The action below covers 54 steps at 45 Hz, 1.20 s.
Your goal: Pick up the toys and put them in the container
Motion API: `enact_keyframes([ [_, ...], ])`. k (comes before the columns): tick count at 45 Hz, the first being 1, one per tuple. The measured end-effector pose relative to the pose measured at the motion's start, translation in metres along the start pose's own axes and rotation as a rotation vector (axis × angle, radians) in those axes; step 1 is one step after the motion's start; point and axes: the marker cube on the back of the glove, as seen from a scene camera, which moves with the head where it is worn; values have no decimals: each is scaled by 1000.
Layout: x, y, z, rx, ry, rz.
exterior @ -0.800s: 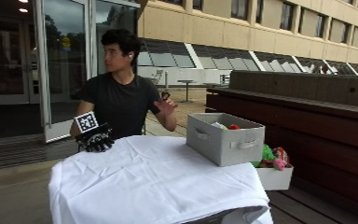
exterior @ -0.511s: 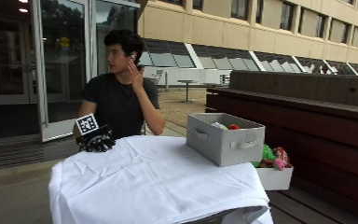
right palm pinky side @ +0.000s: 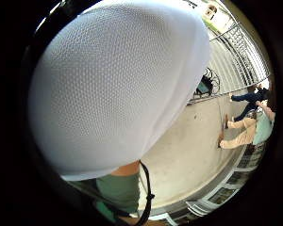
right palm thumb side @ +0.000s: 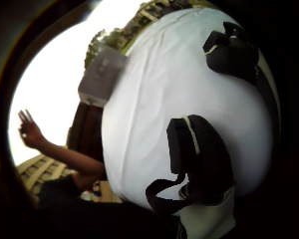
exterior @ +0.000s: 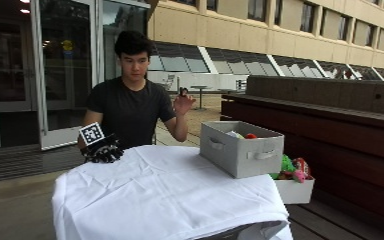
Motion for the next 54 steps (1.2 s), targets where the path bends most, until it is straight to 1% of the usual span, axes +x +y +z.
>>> enact_keyframes([
  [2, 0, 2, -1, -24, -6, -10],
  [6, 4, -11, 2, 41, -17, -97],
  [8, 4, -10, 2, 50, -20, -107],
  [10, 4, -11, 3, 77, -19, -98],
  [16, 2, -22, 6, 199, -17, -4],
  [21, 0, -23, 2, 149, -52, 63],
  [24, 3, -27, -1, 153, -102, 52],
  [27, 6, -20, -6, 82, -158, 21],
  [33, 11, -5, -21, -87, -227, 76],
  [35, 16, -3, -25, -74, -247, 53],
  [38, 26, -7, -32, 8, -283, 7],
  [44, 41, 3, -42, -71, -281, -45],
  [46, 42, 0, -40, -73, -279, -22],
  [48, 39, -8, -36, -36, -284, 21],
  [51, 34, -21, -30, 15, -297, 21],
  [54, 23, -21, -34, -106, -300, 34],
])
